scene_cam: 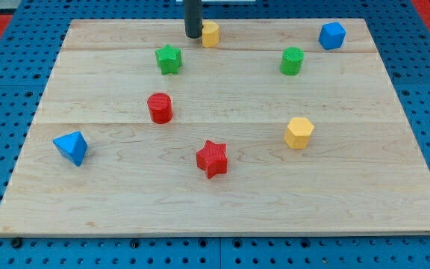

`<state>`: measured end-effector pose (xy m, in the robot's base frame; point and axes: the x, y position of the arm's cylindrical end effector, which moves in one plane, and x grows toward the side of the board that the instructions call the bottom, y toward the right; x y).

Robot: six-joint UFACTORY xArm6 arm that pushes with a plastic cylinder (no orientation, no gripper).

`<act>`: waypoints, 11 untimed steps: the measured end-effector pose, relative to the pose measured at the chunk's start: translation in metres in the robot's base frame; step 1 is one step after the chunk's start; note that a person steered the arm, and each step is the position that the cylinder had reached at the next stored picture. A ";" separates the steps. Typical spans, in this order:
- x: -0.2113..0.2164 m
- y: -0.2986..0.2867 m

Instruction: Move the green star to the top left

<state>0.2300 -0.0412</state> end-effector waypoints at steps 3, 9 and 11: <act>0.039 0.000; 0.071 -0.057; 0.071 -0.079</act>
<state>0.3006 -0.1200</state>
